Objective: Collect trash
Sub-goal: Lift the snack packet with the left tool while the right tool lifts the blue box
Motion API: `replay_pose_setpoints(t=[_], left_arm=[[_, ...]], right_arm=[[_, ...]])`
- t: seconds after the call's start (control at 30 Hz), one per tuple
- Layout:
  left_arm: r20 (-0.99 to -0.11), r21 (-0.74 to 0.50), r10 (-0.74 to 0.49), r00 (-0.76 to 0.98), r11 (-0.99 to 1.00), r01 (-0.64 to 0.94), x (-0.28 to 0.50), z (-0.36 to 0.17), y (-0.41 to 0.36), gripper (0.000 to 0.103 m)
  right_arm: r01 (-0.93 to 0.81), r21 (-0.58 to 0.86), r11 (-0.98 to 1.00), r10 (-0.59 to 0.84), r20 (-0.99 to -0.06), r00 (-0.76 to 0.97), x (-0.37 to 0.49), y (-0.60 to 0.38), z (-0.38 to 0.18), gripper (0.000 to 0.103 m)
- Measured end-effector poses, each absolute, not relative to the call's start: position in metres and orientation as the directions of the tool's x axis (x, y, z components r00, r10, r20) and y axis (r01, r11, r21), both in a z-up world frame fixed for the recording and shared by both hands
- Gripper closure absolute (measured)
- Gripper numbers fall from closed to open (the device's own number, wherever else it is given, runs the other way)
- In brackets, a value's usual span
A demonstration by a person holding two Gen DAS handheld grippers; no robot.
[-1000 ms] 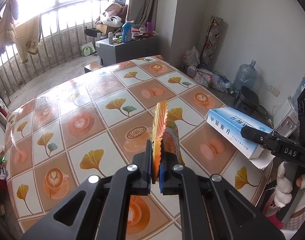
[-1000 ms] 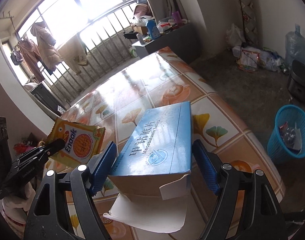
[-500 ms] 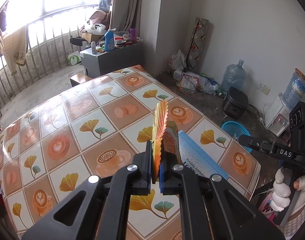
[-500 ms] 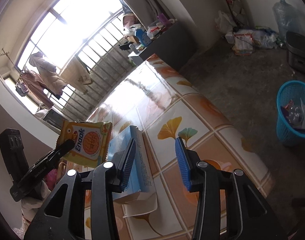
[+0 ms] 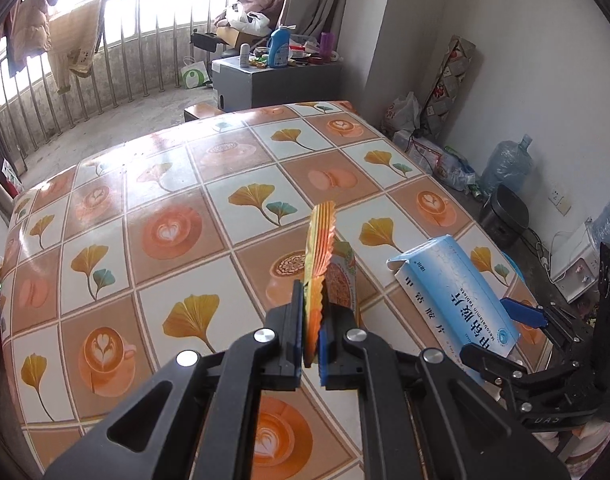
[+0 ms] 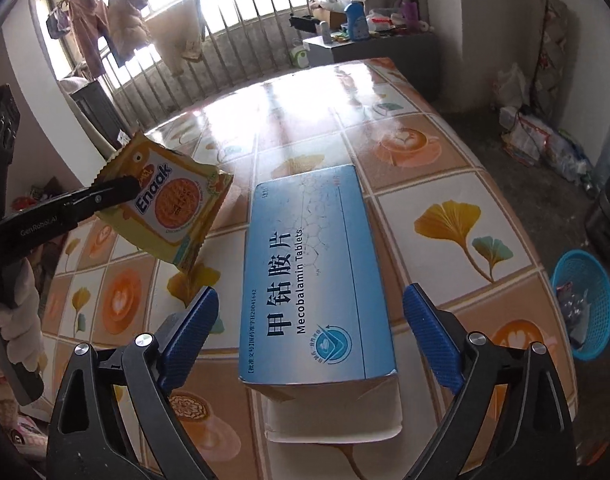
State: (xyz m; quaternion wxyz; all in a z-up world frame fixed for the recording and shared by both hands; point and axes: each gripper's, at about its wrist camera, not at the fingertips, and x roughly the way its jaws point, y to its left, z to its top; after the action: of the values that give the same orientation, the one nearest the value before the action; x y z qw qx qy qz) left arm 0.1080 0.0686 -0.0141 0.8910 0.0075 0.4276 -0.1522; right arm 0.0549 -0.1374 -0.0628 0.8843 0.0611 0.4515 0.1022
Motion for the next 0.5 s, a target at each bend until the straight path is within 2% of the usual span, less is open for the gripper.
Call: replay_pose_setpoints(t=[0.2,0.27,0.33,0.5], left_arm=[[-0.764,-0.123,-0.281,0.581,0.947,0.296,0.107,-0.016,0.072,0.098],[-0.764,-0.129,-0.288,0.578,0.945,0.3,0.107,-0.016,0.072,0.098],[-0.761,-0.136,-0.296,0.578,0.943,0.303,0.108,-0.016,0.072,0.098],[-0.752,-0.162,-0.332,0.569,0.93,0.329,0.108,-0.012,0.069,0.098]], right_arm=[[-0.085,0.177,0.98,0.195,-0.821,0.537,0.064,-0.135,-0.072,0.014],[-0.073,0.155,0.985,0.17,-0.824,0.541,0.061,-0.135,-0.072,0.02],[-0.072,0.122,0.99,0.141,-0.825,0.547,0.064,-0.135,-0.07,0.033],[-0.028,0.244,0.969,0.217,-0.797,0.564,0.061,-0.153,-0.063,0.034]])
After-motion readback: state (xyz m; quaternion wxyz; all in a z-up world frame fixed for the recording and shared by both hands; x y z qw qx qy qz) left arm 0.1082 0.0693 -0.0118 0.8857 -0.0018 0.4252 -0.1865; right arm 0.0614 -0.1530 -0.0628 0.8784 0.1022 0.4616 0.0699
